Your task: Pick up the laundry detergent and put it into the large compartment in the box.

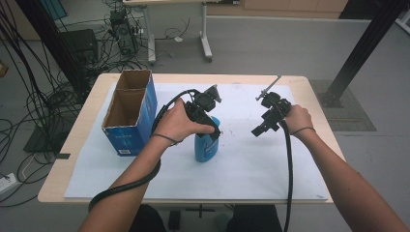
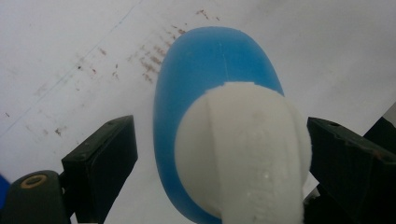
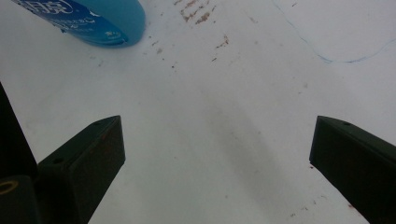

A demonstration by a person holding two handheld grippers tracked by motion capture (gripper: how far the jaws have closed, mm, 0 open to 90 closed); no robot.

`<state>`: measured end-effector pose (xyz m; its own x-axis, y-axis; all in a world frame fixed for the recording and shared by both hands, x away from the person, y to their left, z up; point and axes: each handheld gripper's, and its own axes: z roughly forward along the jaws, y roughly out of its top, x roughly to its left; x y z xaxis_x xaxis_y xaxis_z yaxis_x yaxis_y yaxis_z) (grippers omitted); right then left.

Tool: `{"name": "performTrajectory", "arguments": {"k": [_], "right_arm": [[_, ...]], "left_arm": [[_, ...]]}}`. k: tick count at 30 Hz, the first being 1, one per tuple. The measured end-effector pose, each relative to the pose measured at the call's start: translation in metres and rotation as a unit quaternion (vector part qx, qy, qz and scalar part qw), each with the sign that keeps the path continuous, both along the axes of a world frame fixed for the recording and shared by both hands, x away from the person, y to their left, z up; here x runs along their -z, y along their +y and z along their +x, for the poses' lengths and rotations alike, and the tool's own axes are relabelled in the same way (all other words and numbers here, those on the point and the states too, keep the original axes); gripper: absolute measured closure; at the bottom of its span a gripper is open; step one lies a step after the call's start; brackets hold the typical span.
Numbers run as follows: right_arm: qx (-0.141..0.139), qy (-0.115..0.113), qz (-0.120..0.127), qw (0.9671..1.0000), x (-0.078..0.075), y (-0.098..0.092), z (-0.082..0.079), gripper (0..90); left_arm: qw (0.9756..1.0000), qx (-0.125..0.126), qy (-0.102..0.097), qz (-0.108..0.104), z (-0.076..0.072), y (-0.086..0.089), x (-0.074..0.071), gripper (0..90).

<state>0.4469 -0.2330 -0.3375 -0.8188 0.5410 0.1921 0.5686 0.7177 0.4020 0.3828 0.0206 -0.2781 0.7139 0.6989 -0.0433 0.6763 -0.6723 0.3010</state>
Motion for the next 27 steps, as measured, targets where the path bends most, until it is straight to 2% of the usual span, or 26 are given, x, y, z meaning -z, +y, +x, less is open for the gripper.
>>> {"name": "performTrajectory", "arguments": {"k": [27], "right_arm": [[0.001,-0.001,-0.002,1.0000,-0.0005,-0.0016,0.0012,3.1]], "left_arm": [[1.0000,0.001,-0.003,-0.005,0.0001,0.0009,-0.0049,11.2]]}}
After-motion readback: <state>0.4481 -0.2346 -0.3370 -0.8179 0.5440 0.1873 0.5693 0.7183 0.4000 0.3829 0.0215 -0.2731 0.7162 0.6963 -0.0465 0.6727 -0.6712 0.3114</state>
